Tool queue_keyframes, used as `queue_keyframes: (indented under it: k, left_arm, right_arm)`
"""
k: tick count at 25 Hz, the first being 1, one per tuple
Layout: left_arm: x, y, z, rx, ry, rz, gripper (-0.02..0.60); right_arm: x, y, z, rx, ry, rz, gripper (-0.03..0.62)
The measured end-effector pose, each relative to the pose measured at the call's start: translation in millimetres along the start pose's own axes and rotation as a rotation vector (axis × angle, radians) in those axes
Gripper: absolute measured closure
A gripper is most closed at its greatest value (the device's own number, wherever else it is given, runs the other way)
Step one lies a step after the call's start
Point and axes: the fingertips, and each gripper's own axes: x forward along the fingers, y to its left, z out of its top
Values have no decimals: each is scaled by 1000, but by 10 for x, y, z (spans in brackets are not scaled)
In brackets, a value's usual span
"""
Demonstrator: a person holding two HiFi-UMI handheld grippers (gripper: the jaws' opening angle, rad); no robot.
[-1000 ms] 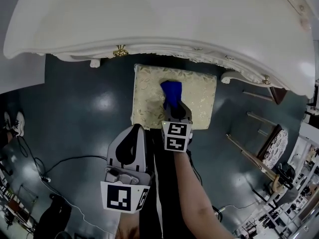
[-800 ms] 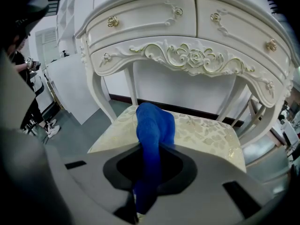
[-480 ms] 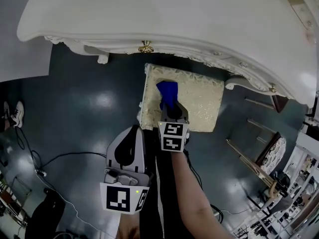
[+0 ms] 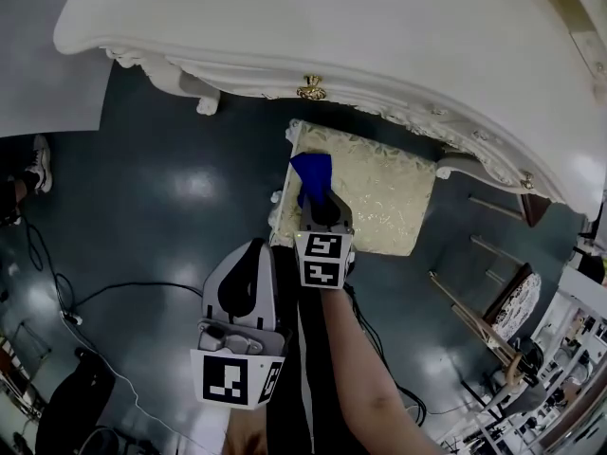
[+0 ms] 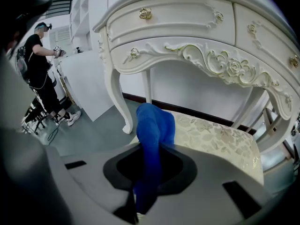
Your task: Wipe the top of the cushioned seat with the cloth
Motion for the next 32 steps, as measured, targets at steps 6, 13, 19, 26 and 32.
queue_keyframes:
  k: [6, 13, 19, 26, 32]
  left_arm:
    - [-49, 86, 3, -12, -8, 26, 589]
    - [-108, 178, 19, -19, -16, 50, 589]
    - [-133, 191, 33, -19, -21, 57, 588]
    - [-69, 63, 39, 5, -15, 31, 589]
    - [124, -298, 54, 39, -2, -38, 589]
  right_arm:
    - [40, 194, 41, -37, -1, 33, 533]
    - [90, 342, 91, -76, 2, 60, 533]
    - [101, 389, 101, -97, 14, 75, 533]
    - [-99, 308, 244, 25, -76, 103, 533]
    - [-513, -162, 313, 124, -168, 55, 533]
